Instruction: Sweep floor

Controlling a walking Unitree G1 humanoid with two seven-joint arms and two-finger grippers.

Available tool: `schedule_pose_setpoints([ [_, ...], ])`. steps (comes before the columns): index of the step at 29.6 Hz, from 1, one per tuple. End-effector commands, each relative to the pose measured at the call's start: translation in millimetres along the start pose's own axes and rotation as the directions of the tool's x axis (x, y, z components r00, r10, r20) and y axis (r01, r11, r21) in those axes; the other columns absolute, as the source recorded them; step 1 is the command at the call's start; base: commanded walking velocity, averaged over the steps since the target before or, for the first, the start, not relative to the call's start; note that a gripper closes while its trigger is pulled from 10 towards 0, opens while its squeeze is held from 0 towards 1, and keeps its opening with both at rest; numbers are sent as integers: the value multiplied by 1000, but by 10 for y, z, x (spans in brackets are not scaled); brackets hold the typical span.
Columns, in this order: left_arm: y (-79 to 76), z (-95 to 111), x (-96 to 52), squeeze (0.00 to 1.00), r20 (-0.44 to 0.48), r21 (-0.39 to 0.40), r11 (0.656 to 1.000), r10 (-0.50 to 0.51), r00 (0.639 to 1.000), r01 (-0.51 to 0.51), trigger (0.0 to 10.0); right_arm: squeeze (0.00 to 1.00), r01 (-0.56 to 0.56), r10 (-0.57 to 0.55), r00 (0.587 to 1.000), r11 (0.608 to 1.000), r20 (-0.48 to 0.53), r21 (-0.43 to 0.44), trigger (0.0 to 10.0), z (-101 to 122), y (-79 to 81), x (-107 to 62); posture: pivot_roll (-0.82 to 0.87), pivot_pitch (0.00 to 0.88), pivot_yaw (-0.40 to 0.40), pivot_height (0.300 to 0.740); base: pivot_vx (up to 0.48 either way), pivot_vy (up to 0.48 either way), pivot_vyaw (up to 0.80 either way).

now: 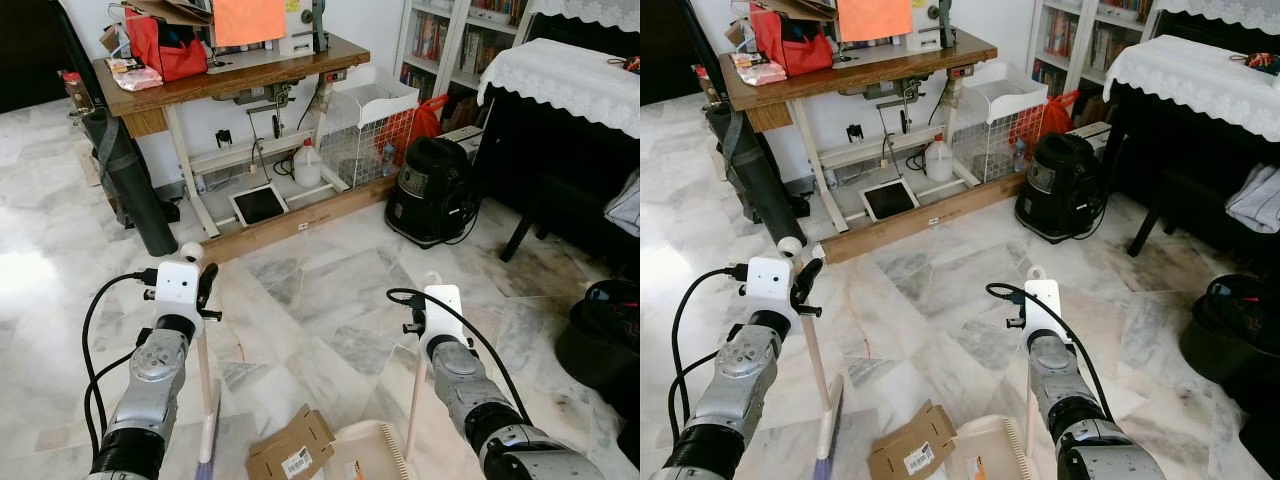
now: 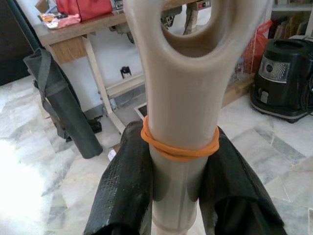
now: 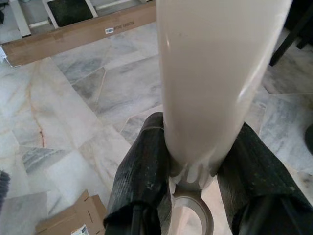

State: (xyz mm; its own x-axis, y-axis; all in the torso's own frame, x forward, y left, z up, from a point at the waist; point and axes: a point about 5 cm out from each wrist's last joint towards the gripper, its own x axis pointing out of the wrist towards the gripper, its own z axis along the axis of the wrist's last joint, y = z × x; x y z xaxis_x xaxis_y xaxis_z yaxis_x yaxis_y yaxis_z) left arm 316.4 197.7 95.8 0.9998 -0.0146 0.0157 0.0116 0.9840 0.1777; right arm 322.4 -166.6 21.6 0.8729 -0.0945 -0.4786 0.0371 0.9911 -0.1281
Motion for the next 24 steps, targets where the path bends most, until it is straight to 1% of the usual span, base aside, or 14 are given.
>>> schedule_pose_setpoints([
  [1,-11,55,29,0,21,3,1000,-6,1000,6,10000,0,9,-9,996,1000,-85,6,10000,-247,8,-50,55,0,28,740,0,0,0],
  [2,-13,56,27,0,22,3,1000,-6,1000,6,10000,0,15,-15,998,1000,-63,1,10000,-219,-1,-46,56,0,27,740,0,0,0],
  [4,-13,56,23,0,24,1,1000,-5,1000,5,10000,0,29,-31,999,999,-35,-36,10000,-188,-16,-43,57,0,28,740,0,0,0],
  [6,-2,38,12,0,21,1,1000,-2,1000,2,10000,0,27,-25,1000,995,19,-95,10000,-116,6,-39,57,0,28,740,0,0,0],
  [7,1,35,11,0,21,1,1000,-1,1000,1,10000,0,25,-23,999,994,27,-103,10000,-106,14,-39,57,0,28,740,0,0,0],
  [9,6,30,7,0,20,2,1000,3,1000,-3,10000,0,20,-15,999,995,51,-94,10000,-78,33,-40,60,1,29,740,0,0,0],
  [15,33,30,1,0,22,7,1000,10,1000,-10,10000,0,24,-17,985,999,174,-38,10000,82,67,-47,63,5,32,740,0,0,0],
  [21,36,33,7,0,23,11,1000,9,1000,-9,10000,0,17,-12,982,999,191,-27,10000,97,71,-50,61,4,34,740,0,0,0],
  [24,31,33,10,0,23,13,1000,5,1000,-5,10000,0,13,-10,976,1000,216,-11,10000,108,74,-60,59,6,35,740,0,0,0],
])
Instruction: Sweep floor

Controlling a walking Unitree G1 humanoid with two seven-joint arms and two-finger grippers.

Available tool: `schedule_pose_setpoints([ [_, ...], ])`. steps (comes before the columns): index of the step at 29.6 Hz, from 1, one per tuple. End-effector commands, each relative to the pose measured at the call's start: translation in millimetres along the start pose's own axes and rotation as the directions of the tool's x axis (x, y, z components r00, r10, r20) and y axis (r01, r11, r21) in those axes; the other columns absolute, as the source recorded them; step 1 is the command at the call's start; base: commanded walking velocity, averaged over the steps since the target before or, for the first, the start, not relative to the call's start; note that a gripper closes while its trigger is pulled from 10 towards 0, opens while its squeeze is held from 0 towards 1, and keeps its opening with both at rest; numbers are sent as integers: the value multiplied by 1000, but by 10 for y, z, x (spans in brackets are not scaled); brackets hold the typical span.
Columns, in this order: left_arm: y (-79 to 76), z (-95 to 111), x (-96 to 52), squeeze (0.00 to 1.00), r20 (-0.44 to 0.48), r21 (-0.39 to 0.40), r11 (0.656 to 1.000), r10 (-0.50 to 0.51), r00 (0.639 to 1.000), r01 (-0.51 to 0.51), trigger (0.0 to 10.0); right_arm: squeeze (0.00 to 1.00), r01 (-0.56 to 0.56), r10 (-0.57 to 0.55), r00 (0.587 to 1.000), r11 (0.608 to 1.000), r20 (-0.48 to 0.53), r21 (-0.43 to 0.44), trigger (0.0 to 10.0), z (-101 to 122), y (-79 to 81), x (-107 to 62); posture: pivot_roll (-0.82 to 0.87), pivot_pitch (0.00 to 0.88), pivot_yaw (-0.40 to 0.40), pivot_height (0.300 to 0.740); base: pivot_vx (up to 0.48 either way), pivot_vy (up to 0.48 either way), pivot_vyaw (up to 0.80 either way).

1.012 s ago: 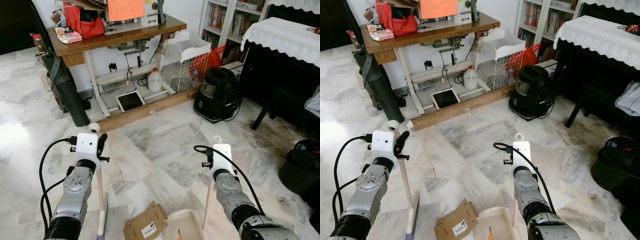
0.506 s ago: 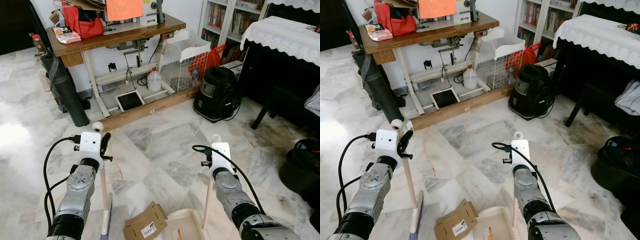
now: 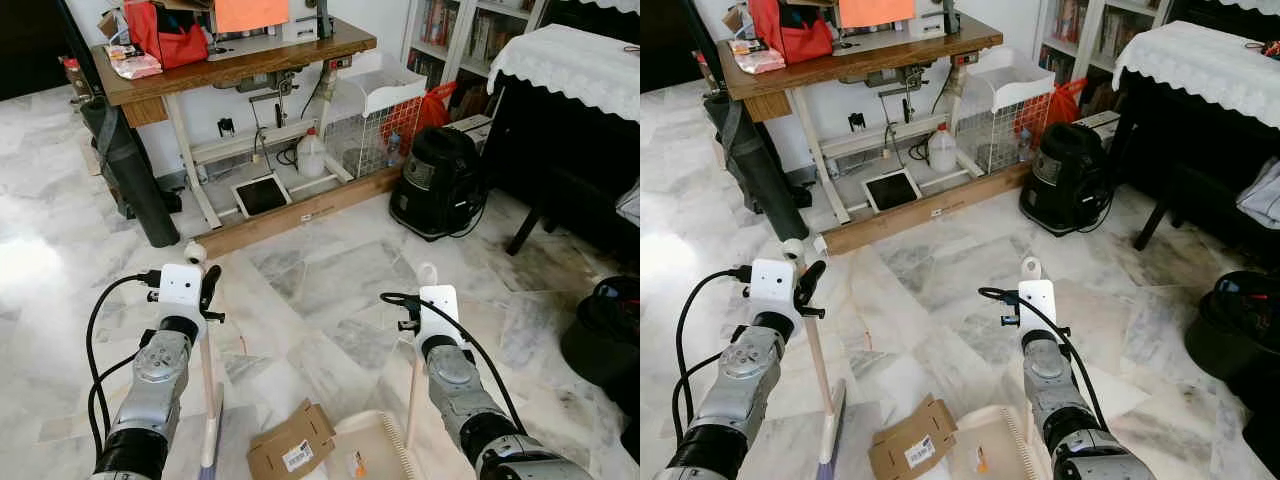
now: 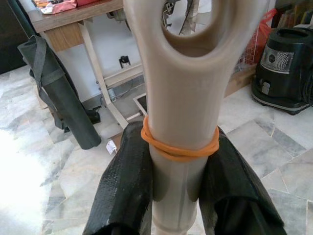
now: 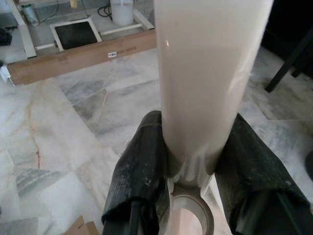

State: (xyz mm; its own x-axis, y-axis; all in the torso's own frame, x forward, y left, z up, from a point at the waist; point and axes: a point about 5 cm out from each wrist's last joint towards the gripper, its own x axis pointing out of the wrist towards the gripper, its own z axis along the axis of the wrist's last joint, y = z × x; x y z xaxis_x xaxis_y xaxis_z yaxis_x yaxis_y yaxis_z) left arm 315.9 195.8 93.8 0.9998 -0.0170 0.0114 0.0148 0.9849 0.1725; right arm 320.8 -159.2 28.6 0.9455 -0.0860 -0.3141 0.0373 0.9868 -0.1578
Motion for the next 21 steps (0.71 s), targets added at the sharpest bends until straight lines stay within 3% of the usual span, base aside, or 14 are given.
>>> schedule_pose_setpoints([
  [1,53,49,14,0,27,19,1000,8,1000,-8,10000,0,1,-1,999,1000,38,15,10000,50,8,2,59,6,35,740,0,0,0],
  [15,52,52,21,0,28,25,1000,3,1000,-4,10000,0,-16,15,999,999,43,34,10000,17,48,-19,61,7,40,740,0,0,0],
  [21,77,53,14,0,29,31,1000,5,1000,-6,10000,0,-18,13,997,996,70,82,10000,9,78,-44,67,3,46,740,0,0,0],
])
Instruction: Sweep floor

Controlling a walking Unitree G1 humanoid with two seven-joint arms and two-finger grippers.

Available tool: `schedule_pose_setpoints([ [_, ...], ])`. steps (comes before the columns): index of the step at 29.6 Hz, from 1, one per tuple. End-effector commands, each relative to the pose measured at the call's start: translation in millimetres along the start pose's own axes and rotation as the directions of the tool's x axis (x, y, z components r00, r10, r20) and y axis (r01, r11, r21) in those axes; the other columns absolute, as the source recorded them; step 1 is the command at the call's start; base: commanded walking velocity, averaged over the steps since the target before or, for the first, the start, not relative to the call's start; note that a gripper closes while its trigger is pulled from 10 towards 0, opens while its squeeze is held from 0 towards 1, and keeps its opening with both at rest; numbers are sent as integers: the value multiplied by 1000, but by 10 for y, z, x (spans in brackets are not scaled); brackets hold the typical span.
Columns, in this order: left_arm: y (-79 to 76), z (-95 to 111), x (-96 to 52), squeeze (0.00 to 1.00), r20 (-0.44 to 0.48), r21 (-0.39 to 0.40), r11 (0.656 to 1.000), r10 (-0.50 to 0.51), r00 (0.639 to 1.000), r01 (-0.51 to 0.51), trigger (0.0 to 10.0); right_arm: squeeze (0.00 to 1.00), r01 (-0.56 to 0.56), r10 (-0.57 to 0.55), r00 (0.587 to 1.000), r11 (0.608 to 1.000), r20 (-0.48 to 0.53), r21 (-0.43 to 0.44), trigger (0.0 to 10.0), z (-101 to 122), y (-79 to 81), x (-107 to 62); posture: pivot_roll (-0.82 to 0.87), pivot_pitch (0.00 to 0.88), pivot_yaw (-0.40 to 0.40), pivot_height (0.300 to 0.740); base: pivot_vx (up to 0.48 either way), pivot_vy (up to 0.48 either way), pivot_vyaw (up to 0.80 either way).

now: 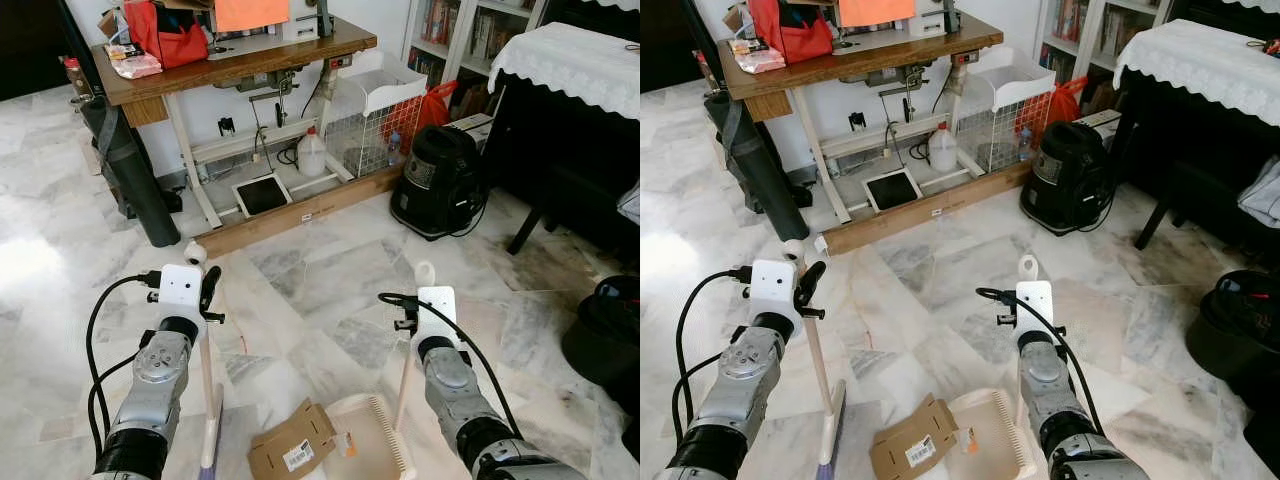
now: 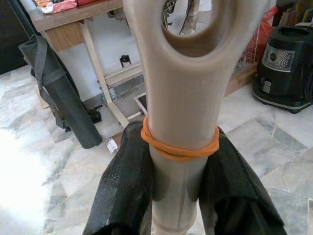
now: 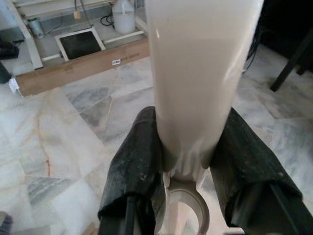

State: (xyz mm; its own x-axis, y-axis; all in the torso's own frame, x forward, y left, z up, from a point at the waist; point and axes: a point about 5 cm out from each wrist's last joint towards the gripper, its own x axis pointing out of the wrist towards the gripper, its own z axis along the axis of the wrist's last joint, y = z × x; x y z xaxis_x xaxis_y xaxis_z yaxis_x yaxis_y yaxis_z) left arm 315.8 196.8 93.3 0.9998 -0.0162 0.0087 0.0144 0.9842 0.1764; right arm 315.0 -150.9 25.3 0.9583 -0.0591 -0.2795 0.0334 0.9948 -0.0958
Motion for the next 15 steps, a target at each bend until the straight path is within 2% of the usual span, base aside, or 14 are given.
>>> schedule_pose_setpoints([
  [1,74,57,15,0,30,28,1000,5,1000,-6,10000,0,0,-1,1000,1000,31,24,10000,44,7,7,65,4,47,740,0,0,0],
  [11,101,32,16,0,7,54,999,-1,1000,1,10000,0,1,-1,1000,1000,13,20,10000,-17,17,-19,68,0,53,740,0,0,0],
  [15,123,-21,10,0,-24,75,997,13,1000,-11,10000,0,2,-2,1000,1000,7,-16,10000,-33,10,-24,69,0,54,740,0,0,0],
])
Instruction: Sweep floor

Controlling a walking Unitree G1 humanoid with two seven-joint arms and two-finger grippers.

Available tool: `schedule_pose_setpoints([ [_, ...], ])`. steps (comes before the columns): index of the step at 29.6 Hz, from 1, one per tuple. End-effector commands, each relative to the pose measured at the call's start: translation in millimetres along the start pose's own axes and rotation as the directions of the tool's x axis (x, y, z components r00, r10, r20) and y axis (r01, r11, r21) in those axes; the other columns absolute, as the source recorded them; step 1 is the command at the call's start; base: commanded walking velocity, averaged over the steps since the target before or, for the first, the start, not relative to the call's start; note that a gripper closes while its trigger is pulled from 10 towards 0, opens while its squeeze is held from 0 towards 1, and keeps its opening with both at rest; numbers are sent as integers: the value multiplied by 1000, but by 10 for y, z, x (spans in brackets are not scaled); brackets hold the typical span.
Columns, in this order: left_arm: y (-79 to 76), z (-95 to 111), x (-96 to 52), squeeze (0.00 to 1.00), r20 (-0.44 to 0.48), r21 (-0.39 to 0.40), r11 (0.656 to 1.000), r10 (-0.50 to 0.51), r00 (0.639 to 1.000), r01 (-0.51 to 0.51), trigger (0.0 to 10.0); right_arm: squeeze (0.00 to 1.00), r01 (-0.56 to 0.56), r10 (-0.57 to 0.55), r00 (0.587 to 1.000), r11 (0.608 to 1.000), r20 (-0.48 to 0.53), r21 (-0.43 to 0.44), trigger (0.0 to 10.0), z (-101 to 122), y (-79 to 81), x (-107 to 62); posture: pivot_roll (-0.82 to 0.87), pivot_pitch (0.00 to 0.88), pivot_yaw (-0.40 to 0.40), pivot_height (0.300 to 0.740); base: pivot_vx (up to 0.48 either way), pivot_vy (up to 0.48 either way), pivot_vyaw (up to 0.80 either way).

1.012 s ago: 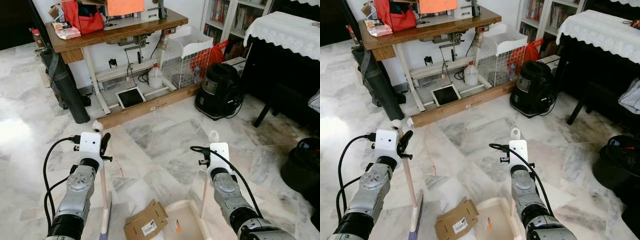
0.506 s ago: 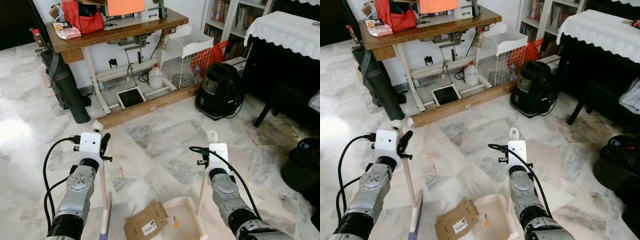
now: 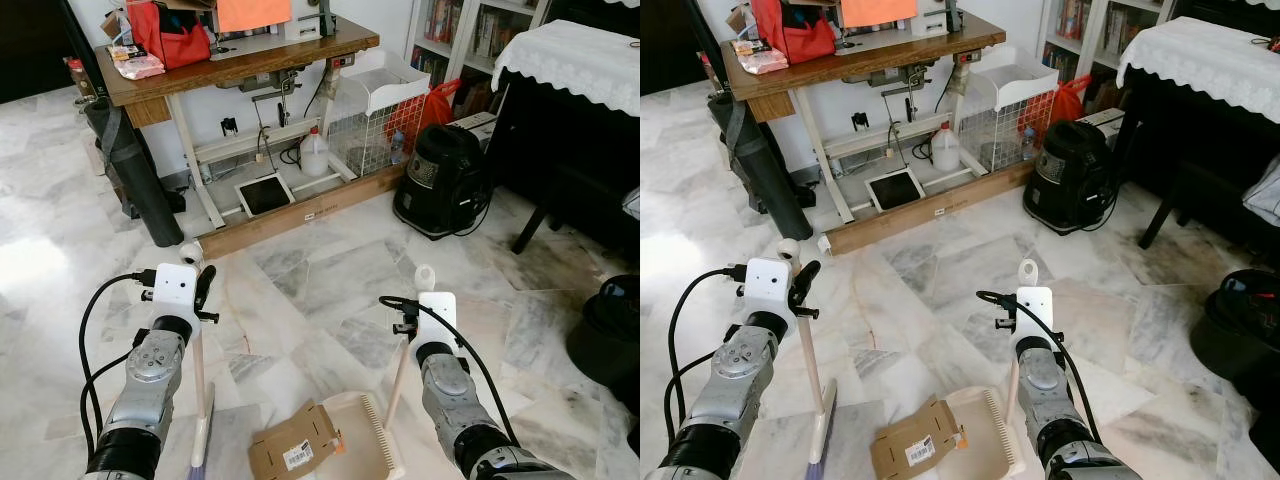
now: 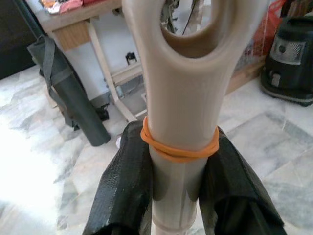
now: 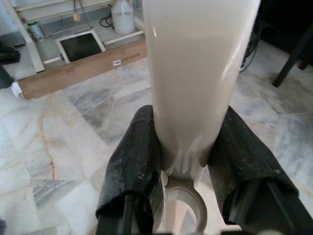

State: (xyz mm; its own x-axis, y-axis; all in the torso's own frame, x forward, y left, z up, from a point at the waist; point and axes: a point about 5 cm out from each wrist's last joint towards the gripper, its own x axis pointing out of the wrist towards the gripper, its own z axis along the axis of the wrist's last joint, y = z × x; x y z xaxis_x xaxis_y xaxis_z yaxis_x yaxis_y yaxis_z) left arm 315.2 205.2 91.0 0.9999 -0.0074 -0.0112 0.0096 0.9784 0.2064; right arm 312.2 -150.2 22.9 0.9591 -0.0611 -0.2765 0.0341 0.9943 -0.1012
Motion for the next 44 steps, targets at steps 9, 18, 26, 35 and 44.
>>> schedule_pose_setpoints([
  [9,24,-296,-68,0,-179,-22,1000,16,984,-20,10000,0,-20,19,1000,999,-1,-45,10000,-20,48,-12,75,0,48,740,0,0,0],
  [18,94,-414,-100,0,-252,-222,968,55,966,-113,10000,0,-15,14,1000,999,-15,-51,10000,-45,21,-17,77,0,42,740,0,0,0],
  [26,80,-408,-50,0,-273,-332,936,20,962,-114,10000,0,-11,11,1000,999,-14,-50,10000,-43,13,-16,68,2,41,740,0,0,0],
  [35,108,-293,26,0,-236,-490,865,-8,972,-112,10000,0,-10,9,1000,999,-14,-54,10000,-44,-8,-14,72,6,36,740,0,0,0],
  [44,101,-118,124,0,-170,-578,813,-28,985,-76,10000,0,-8,7,1000,999,-6,-53,10000,-14,-9,0,75,2,34,740,0,0,0],
])
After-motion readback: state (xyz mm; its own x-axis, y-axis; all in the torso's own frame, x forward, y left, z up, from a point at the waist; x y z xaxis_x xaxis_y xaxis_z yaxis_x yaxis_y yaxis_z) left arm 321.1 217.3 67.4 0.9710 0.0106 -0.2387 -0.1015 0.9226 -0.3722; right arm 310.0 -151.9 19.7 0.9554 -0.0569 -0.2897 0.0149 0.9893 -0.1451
